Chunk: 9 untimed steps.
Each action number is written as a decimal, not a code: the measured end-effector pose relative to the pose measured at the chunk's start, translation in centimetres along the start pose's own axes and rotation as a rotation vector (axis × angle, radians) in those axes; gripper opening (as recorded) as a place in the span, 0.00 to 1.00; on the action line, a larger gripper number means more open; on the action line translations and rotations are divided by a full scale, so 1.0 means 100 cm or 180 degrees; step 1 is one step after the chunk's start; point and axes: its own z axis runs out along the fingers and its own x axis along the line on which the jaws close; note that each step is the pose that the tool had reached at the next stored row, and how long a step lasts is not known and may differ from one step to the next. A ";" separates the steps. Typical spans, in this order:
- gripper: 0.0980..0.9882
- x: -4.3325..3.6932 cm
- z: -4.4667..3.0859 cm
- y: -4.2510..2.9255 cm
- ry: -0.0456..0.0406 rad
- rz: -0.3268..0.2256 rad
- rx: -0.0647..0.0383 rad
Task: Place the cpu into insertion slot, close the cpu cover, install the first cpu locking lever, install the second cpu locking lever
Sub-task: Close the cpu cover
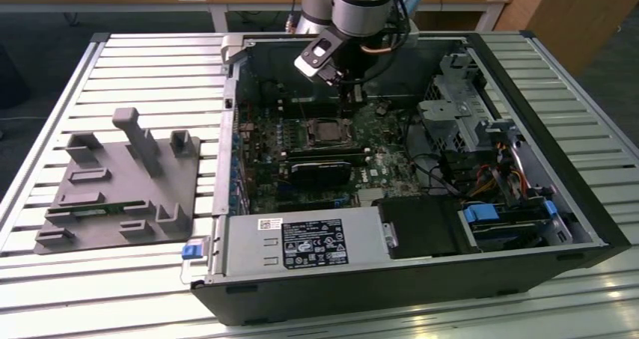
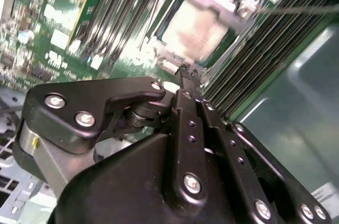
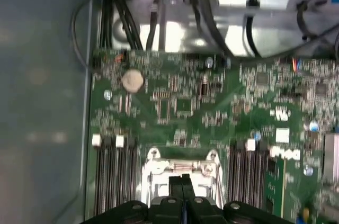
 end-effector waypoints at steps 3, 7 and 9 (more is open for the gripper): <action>0.01 0.0003 0.0007 -0.0097 0.0001 0.0000 0.0000; 0.01 -0.0001 0.0024 -0.0145 0.0000 0.0000 0.0000; 0.01 -0.0008 0.0038 -0.0172 0.0001 0.0000 0.0000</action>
